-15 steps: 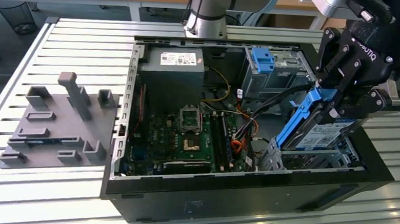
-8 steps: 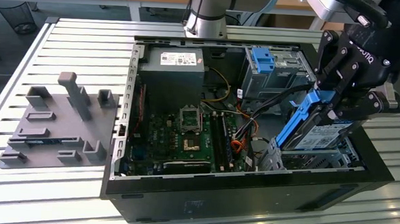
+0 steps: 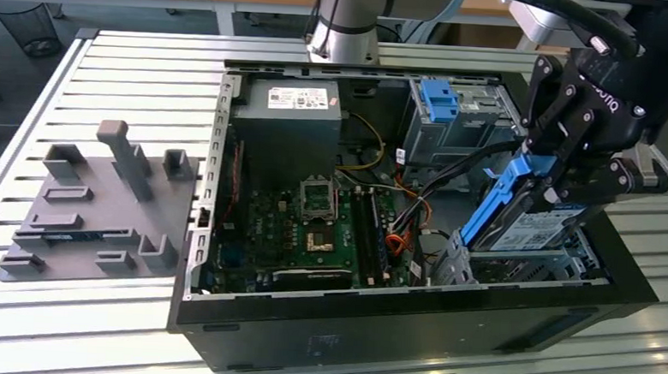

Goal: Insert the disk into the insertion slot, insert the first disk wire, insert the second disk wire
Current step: 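Insert the disk into the insertion slot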

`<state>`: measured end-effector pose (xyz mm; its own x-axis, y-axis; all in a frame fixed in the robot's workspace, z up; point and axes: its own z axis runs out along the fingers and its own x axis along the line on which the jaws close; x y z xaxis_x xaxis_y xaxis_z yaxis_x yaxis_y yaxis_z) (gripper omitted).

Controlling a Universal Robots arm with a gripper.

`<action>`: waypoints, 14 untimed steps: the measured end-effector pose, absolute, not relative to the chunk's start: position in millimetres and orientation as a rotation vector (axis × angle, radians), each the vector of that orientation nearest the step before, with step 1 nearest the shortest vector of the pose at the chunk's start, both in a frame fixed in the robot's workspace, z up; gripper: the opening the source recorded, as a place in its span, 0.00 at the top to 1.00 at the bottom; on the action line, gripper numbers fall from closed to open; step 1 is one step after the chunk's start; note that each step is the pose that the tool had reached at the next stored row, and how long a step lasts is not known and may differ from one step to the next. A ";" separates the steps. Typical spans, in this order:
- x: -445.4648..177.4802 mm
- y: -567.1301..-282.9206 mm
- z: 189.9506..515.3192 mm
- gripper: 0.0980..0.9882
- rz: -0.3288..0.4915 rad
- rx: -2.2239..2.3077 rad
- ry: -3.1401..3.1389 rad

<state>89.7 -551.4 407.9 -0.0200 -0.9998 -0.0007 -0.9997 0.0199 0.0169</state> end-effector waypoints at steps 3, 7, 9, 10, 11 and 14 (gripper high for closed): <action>89.7 -551.4 406.1 0.70 -0.020 2.191 -2.235; 89.7 -551.4 403.8 0.70 -0.020 2.191 -2.235; 89.7 -551.4 402.7 0.70 -0.020 2.191 -2.235; 89.7 -551.4 402.1 0.70 -0.020 2.191 -2.235; 89.7 -551.4 401.5 0.70 -0.020 2.191 -2.235; 89.7 -551.4 399.6 0.70 -0.020 2.191 -2.235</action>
<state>89.7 -551.4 399.6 -0.0200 -0.9998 -0.0006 -0.9997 0.0200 0.0169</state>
